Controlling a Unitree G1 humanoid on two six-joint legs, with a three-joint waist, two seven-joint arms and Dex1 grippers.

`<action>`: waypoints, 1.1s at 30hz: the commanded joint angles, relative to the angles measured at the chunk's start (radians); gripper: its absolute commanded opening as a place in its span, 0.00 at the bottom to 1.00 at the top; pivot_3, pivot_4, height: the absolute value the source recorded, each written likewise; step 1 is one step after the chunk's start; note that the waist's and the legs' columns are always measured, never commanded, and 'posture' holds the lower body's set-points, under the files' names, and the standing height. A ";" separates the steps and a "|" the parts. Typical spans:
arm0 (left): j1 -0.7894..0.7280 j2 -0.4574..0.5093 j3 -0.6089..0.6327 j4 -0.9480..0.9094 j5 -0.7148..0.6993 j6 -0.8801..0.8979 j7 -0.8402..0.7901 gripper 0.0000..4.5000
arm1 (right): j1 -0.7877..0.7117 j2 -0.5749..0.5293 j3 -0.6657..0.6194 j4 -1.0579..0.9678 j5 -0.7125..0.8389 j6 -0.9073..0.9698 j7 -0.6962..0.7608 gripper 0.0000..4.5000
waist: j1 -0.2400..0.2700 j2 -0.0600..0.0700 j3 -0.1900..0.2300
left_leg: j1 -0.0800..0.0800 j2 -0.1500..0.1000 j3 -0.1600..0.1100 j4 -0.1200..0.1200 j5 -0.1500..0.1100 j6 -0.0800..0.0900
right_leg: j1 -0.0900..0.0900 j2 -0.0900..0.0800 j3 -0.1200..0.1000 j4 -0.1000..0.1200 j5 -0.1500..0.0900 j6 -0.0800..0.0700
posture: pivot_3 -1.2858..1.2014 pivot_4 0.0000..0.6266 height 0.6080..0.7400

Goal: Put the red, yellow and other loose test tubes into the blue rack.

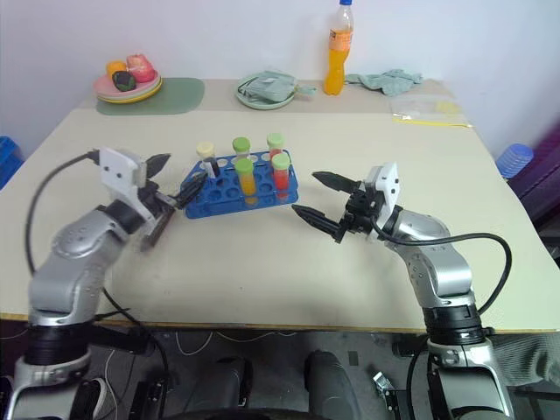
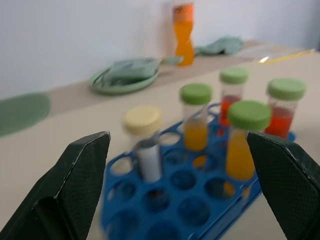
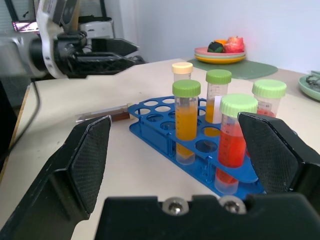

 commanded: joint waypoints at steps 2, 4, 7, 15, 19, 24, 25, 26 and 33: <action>-0.080 0.141 0.111 -0.059 -0.130 0.304 0.003 1.00 | -0.024 0.009 0.002 0.006 -0.008 -0.036 0.019 1.00 | 0.001 0.000 0.000 | 0.000 0.000 0.000 0.000 0.000 0.000 | 0.000 0.000 0.000 0.000 0.000 0.000 | 0.52 0.24 1.00; -0.117 0.199 0.145 -0.040 -0.183 0.439 -0.003 1.00 | -0.028 0.011 0.004 0.014 -0.009 -0.042 0.022 1.00 | -0.001 0.000 0.000 | 0.000 0.000 0.000 0.000 0.000 0.000 | 0.000 0.000 0.000 0.000 0.000 0.000 | 0.52 0.24 1.00; -0.199 0.264 0.179 0.029 -0.262 0.637 -0.021 1.00 | -0.034 0.013 0.007 0.024 -0.012 -0.051 0.023 1.00 | -0.001 0.000 0.000 | 0.000 0.000 0.000 0.000 0.000 0.000 | 0.000 0.000 0.000 0.000 0.000 0.000 | 0.52 0.24 1.00; -0.607 0.483 -0.272 0.497 -0.200 0.926 -0.194 1.00 | -0.049 0.039 0.023 0.032 -0.020 -0.056 0.020 1.00 | -0.003 0.000 0.001 | 0.001 -0.001 -0.001 0.000 0.000 0.000 | 0.000 0.001 -0.001 0.001 0.000 0.000 | 0.52 0.24 1.00; -0.752 0.479 -0.503 0.712 -0.108 0.873 -0.316 1.00 | -0.044 0.045 0.021 0.030 -0.025 -0.060 0.012 1.00 | -0.006 0.000 0.001 | 0.000 -0.001 0.000 -0.001 0.000 0.000 | -0.001 0.001 0.000 0.000 0.000 0.000 | 0.52 0.24 1.00; -0.867 0.406 -0.746 0.968 0.051 0.721 -0.500 1.00 | -0.038 0.050 0.023 0.021 -0.026 -0.059 0.000 1.00 | -0.018 0.000 0.001 | -0.001 -0.001 0.001 -0.001 0.000 -0.001 | -0.002 0.001 0.000 0.001 0.000 0.000 | 0.52 0.24 1.00; -0.891 0.382 -0.781 1.030 0.096 0.675 -0.530 1.00 | -0.038 0.049 0.023 0.018 -0.026 -0.059 -0.002 1.00 | -0.019 0.000 0.001 | -0.001 -0.001 0.001 -0.001 0.000 -0.001 | -0.002 0.001 0.000 0.001 -0.001 0.000 | 0.52 0.24 1.00; -0.915 0.353 -0.799 1.097 0.134 0.630 -0.551 1.00 | -0.037 0.048 0.023 0.015 -0.026 -0.058 -0.004 1.00 | -0.018 0.000 0.001 | -0.001 -0.001 0.000 -0.001 0.000 0.000 | -0.002 0.001 0.000 0.001 0.000 0.000 | 0.52 0.24 1.00; -0.990 0.193 -0.875 1.380 0.321 0.488 -0.724 1.00 | -0.023 0.043 0.017 -0.010 -0.021 -0.050 -0.024 1.00 | -0.025 -0.001 0.001 | -0.002 -0.001 0.001 -0.001 0.000 0.000 | -0.002 0.001 0.000 0.000 -0.001 0.000 | 0.52 0.24 1.00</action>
